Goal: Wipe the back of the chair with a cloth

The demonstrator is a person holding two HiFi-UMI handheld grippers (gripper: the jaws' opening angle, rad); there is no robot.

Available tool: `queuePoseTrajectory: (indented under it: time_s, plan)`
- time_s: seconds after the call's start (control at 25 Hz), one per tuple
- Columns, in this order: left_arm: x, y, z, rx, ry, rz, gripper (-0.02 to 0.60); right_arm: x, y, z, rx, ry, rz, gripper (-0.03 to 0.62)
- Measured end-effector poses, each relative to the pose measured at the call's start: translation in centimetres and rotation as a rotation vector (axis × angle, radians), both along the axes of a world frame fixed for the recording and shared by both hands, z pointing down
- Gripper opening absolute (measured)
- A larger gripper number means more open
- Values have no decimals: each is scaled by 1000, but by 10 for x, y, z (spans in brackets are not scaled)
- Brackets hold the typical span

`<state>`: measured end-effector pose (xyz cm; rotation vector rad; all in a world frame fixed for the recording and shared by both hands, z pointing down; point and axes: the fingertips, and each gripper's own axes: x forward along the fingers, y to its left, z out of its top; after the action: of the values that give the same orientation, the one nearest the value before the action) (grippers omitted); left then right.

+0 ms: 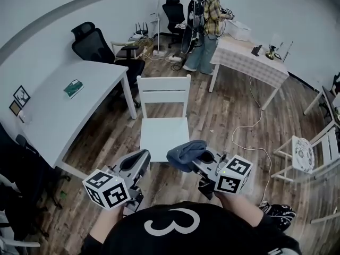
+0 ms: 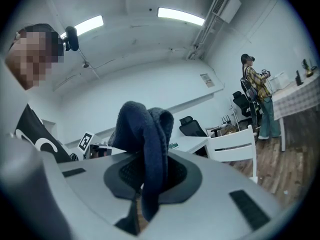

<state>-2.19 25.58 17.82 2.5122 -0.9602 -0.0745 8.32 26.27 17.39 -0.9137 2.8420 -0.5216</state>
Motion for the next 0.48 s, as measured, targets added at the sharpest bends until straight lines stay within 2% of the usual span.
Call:
queuePoseTrajectory:
  time_s: [0.48]
  plan:
    - [-6, 1, 37, -82, 39, -2, 14, -3, 1, 31, -70, 5, 15, 49]
